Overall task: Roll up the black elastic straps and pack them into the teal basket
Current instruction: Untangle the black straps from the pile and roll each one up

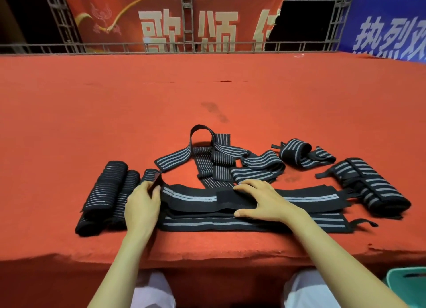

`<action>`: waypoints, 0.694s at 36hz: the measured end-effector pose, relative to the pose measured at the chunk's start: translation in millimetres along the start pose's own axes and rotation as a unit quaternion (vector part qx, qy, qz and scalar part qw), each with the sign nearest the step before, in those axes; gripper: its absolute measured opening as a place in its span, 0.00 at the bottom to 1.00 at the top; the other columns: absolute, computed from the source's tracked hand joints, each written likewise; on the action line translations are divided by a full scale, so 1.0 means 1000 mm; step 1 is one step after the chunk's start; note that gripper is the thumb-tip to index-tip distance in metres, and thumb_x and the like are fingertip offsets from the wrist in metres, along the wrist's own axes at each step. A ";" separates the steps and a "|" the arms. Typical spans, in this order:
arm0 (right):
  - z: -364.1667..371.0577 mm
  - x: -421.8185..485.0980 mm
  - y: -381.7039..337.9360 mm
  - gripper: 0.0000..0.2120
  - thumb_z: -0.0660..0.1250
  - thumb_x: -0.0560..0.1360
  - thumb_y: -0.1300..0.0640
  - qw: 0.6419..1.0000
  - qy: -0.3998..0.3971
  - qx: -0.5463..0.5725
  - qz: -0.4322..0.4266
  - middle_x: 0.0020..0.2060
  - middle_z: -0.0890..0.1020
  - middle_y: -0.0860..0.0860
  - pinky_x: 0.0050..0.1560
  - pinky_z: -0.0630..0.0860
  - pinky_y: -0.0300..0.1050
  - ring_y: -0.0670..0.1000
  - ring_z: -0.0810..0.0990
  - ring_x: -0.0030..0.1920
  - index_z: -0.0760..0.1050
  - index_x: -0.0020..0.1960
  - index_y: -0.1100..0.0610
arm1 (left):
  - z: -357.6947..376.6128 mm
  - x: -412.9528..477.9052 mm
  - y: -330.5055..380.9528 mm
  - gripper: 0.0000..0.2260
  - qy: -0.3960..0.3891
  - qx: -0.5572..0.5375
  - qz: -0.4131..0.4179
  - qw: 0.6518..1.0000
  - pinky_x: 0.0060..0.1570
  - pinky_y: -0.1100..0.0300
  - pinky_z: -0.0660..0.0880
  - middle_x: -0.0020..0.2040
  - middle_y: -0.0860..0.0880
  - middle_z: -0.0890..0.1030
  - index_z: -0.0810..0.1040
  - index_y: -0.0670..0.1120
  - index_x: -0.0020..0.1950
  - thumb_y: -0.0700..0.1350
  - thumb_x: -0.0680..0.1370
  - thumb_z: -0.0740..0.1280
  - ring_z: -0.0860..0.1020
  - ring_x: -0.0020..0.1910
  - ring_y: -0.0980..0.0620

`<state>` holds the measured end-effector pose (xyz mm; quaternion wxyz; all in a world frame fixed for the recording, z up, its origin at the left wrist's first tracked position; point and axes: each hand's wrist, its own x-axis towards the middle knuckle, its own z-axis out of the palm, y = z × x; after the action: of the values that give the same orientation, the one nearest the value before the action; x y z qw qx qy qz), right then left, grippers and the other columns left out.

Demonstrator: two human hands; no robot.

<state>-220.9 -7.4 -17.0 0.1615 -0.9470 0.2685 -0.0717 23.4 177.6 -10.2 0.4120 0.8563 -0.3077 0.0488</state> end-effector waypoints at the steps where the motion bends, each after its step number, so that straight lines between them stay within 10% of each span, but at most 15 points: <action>1: 0.001 0.002 -0.004 0.33 0.66 0.70 0.33 1.000 -0.001 -0.004 -0.004 0.68 0.65 0.44 0.71 0.54 0.46 0.46 0.61 0.68 0.63 0.72 0.43 | -0.003 0.002 -0.002 0.06 0.000 -0.002 -0.006 1.000 0.43 0.52 0.70 0.46 0.43 0.82 0.78 0.44 0.48 0.46 0.78 0.65 0.78 0.48 0.39; 25: 0.011 0.011 -0.002 0.23 0.59 0.68 0.32 0.994 0.054 0.097 -0.017 0.56 0.73 0.40 0.67 0.65 0.51 0.43 0.70 0.61 0.74 0.58 0.41 | -0.018 0.021 -0.014 0.03 -0.055 -0.214 -0.114 0.969 0.35 0.57 0.79 0.34 0.45 0.81 0.76 0.42 0.45 0.40 0.77 0.66 0.81 0.29 0.51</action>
<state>-208.2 -9.1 -26.0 0.2363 -0.9261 0.2523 -0.1512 51.1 187.5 -0.8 0.5709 0.7789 -0.2338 -0.1129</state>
